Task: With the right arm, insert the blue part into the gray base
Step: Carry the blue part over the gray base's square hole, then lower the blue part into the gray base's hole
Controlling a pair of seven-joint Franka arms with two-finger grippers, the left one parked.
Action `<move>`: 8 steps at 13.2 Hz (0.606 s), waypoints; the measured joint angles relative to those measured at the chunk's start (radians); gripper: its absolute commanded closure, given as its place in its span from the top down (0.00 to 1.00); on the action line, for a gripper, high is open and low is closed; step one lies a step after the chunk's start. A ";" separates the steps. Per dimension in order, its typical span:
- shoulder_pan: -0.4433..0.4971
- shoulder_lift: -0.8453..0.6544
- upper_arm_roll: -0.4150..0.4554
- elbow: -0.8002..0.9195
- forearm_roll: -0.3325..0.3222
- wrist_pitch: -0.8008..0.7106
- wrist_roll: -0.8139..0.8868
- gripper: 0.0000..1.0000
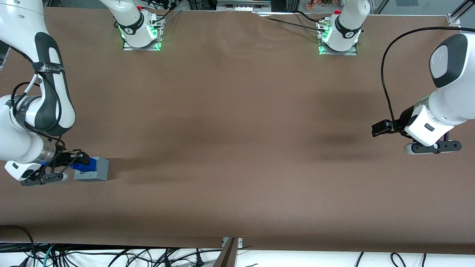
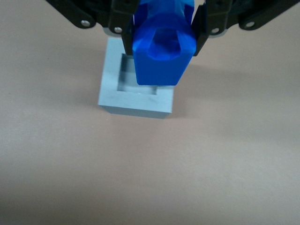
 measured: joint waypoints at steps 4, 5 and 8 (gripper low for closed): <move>-0.010 0.023 0.001 0.000 0.000 0.010 -0.008 0.30; -0.010 0.026 0.002 0.000 0.000 0.018 -0.008 0.30; -0.015 0.028 0.002 0.000 0.000 0.040 -0.008 0.30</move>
